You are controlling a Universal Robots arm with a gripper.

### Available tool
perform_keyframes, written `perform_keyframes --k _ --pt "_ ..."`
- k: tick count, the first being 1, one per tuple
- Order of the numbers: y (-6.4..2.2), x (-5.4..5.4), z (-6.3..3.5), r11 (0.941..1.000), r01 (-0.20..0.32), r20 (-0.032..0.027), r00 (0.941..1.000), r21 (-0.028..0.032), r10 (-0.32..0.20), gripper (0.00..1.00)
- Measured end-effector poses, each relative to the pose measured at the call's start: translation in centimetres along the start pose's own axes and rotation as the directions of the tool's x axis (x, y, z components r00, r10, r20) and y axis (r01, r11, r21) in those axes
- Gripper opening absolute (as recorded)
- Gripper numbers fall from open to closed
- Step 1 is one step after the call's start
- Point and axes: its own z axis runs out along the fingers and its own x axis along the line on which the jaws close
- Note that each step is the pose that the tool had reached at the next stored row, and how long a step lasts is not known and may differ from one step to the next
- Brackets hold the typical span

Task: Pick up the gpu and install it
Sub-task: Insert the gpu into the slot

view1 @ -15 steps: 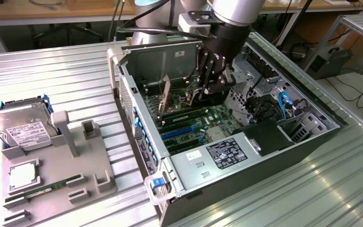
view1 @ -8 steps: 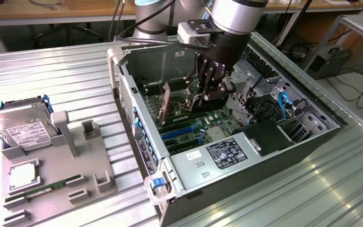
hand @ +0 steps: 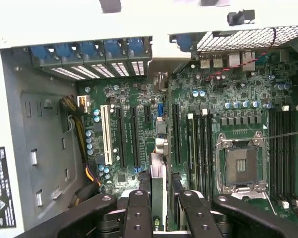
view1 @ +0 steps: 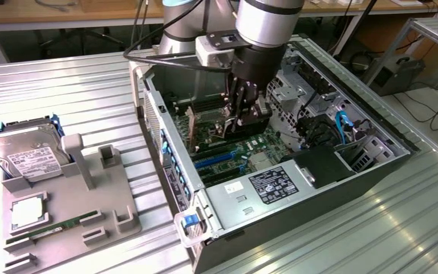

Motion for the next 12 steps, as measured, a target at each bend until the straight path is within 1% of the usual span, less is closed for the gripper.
perform_keyframes --k 2,4,5,9,12 --pt "0.38 -0.1 0.18 1.0 0.0 0.0005 1.0 0.0072 0.0 0.26" --pt "0.48 -0.3 0.52 0.9999 0.001 0.0007 1.0 0.0116 -0.001 0.26" --pt "0.5 -0.4 0.73 0.9999 0.001 0.001 1.0 0.0126 -0.001 0.26" --pt "0.53 -0.8 1.94 0.9999 0.003 0.0008 1.0 0.0127 -0.003 0.26" --pt "0.54 -0.8 2.6 0.9999 0.007 0.0009 1.0 0.0128 -0.007 0.26"
